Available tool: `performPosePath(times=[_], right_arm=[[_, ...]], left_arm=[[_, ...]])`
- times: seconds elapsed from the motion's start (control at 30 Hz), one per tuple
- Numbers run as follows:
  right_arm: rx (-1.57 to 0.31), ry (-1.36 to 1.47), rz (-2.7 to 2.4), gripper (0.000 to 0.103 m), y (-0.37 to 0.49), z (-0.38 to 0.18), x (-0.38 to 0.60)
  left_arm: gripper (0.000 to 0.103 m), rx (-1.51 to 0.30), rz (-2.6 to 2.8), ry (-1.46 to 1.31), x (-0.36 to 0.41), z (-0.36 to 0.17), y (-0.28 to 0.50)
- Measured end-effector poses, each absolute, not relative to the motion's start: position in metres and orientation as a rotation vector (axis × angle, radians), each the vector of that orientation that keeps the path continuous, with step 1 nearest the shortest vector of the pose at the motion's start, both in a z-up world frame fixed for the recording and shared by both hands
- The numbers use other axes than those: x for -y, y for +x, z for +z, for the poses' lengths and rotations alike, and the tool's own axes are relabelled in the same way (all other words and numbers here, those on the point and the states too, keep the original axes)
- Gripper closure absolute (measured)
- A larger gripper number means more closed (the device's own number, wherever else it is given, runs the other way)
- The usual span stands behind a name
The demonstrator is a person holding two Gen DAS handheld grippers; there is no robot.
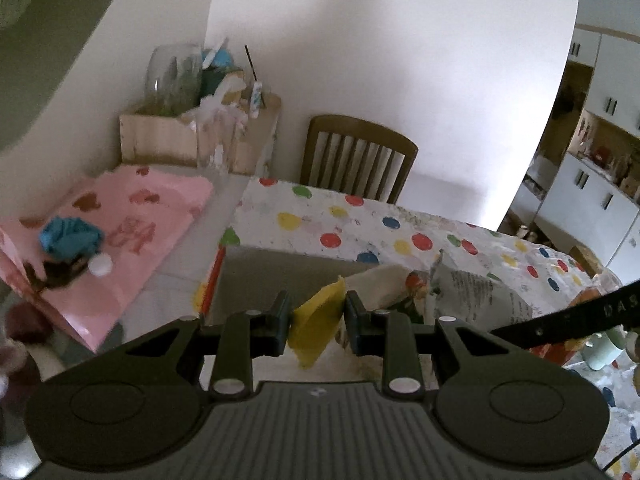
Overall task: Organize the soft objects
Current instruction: 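Lower the yellow cloth into the box with the left gripper while the right gripper drops the paper bag inside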
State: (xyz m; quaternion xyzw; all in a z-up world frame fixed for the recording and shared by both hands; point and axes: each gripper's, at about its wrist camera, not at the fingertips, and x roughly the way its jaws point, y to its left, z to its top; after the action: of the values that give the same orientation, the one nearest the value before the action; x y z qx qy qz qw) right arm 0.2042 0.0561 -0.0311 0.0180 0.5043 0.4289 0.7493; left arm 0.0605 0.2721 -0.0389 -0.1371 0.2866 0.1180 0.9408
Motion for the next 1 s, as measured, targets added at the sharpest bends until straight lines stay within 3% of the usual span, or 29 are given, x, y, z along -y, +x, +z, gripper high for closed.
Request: performPosePath(times=[0.33,0.57,0.8,0.87,0.93,1.0], right_arm=[[-1.131,0.026,0.891,0.085,0.203,-0.048,-0.061],[-1.144,0.059,0.872,0.077,0.206,-0.045,-0.054],[-1.087,0.061,0.896,0.057,0.199,-0.030,-0.040],[-1.061,0.052,0.910,0.053,0.195,-0.025,-0.035],[-1.030,0.043,0.934,0.050,0.189,-0.020,-0.029],[-0.995,0.027,0.954,0.046,0.182,-0.014,-0.026]], left_arm=[[0.075,-0.672,0.185,-0.313,-0.267,-0.075,0.055],[0.075,-0.745,0.126,-0.304,-0.258,-0.087,0.058],[0.072,-0.768,0.120,-0.302,-0.254,-0.084,0.056],[0.064,-0.771,0.124,-0.295,-0.253,-0.082,0.054],[0.035,-0.773,0.128,-0.282,-0.251,-0.080,0.053],[0.032,-0.757,0.126,-0.275,-0.248,-0.075,0.050]])
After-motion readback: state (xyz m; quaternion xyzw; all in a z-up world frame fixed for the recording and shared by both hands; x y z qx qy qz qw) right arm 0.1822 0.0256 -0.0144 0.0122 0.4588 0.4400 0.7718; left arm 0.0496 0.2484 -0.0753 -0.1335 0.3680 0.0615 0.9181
